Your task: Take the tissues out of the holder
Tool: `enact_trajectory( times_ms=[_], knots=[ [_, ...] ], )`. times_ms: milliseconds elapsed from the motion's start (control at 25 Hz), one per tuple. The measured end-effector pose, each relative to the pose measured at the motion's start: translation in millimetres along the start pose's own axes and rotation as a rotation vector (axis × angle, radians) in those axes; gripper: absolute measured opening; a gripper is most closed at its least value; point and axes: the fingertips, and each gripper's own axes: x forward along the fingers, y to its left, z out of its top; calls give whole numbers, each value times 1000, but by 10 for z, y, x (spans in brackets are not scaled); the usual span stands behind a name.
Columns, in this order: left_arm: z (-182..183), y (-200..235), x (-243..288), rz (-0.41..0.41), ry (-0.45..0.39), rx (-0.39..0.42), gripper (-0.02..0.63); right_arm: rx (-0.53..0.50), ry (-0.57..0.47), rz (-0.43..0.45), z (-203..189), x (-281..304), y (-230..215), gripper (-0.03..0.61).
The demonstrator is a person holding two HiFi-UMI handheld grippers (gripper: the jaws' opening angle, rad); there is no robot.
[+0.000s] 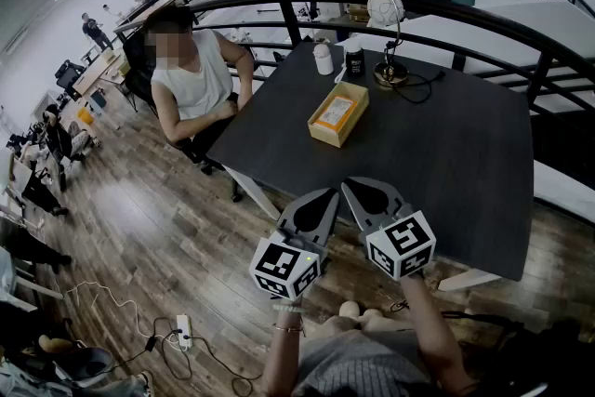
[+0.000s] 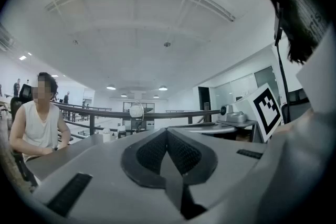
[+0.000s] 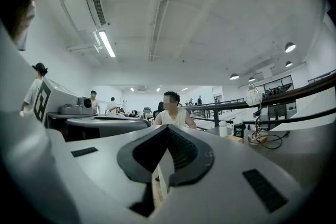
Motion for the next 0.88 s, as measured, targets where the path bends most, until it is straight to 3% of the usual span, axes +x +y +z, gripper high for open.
enact_trajectory(
  times_ms=[880],
  knots=[
    [-38, -128, 105, 6, 23, -9, 8, 23, -1, 6, -29, -167, -167, 12]
  ],
)
